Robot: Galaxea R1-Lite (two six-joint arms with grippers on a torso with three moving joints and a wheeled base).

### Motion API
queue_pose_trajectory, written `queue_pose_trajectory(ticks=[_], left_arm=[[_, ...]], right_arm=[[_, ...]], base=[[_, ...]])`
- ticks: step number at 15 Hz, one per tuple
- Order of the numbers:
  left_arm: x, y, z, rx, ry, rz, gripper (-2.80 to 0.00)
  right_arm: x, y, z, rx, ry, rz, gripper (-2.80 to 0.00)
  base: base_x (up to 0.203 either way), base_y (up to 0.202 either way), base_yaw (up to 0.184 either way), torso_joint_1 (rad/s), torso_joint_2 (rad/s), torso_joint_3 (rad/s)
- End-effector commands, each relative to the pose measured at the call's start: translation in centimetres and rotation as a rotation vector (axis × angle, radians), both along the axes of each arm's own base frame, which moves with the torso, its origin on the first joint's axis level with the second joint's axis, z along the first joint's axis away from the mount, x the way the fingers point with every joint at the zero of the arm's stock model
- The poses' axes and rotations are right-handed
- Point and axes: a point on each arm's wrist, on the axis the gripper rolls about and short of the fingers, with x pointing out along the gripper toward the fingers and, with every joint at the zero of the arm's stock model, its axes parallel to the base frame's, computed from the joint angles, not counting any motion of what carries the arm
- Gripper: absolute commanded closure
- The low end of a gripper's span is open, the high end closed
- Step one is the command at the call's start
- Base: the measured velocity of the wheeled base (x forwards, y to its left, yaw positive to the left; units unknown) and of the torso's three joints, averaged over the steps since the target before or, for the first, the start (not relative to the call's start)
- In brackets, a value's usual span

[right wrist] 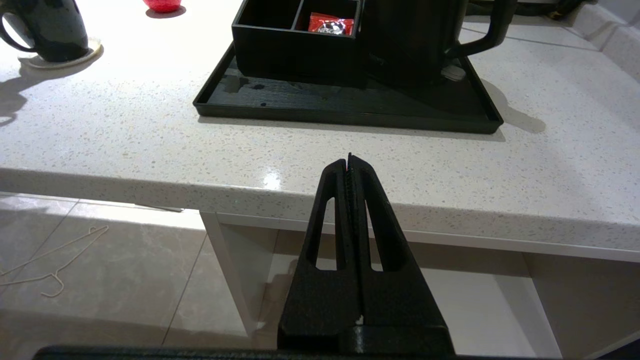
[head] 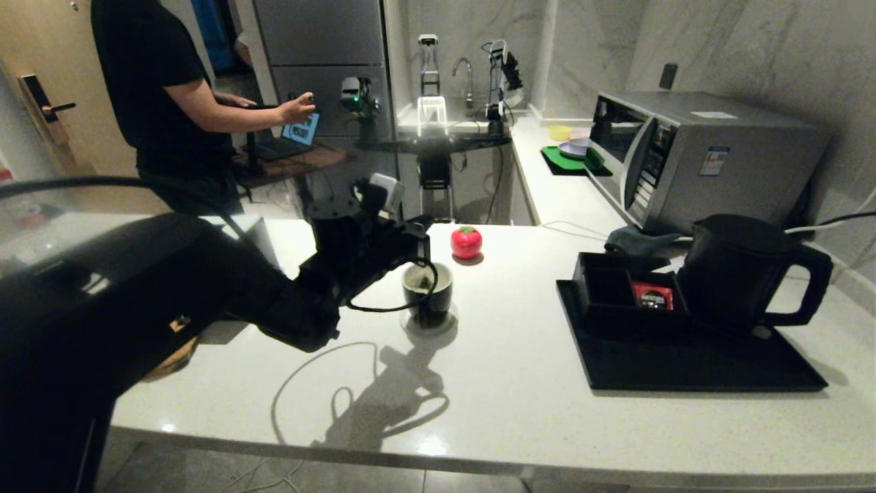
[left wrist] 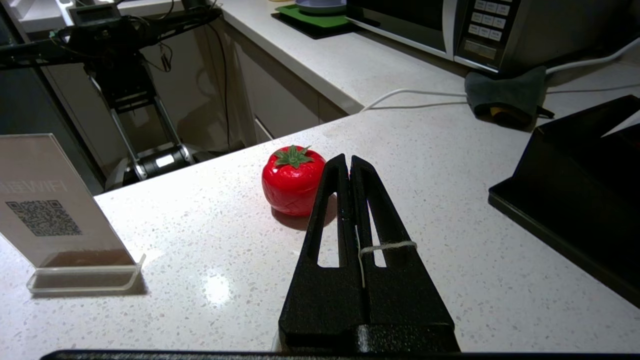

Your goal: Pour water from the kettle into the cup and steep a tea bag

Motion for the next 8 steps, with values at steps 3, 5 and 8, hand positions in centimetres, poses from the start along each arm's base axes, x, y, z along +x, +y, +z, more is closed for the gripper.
queue_pose_trajectory(ticks=[3,5,8], left_arm=[[0.0,-0.4,-0.7,0.004,0.009,-0.008,0.0],[0.1,-0.5,-1.2,0.008,0.016,-0.009,0.0],[0.2,-0.9,-2.2,0.017,0.034,-0.017,0.0]], right_arm=[[0.0,0.0,0.0,0.0,0.001,0.001,0.0],[0.0,0.0,0.0,0.0,0.001,0.001,0.0],[0.0,0.0,0.0,0.0,0.001,0.001,0.0]], base=[[0.0,0.0,0.0,0.0,0.0,0.0],[0.0,0.0,0.0,0.0,0.0,0.0],[0.0,0.0,0.0,0.0,0.0,0.0]])
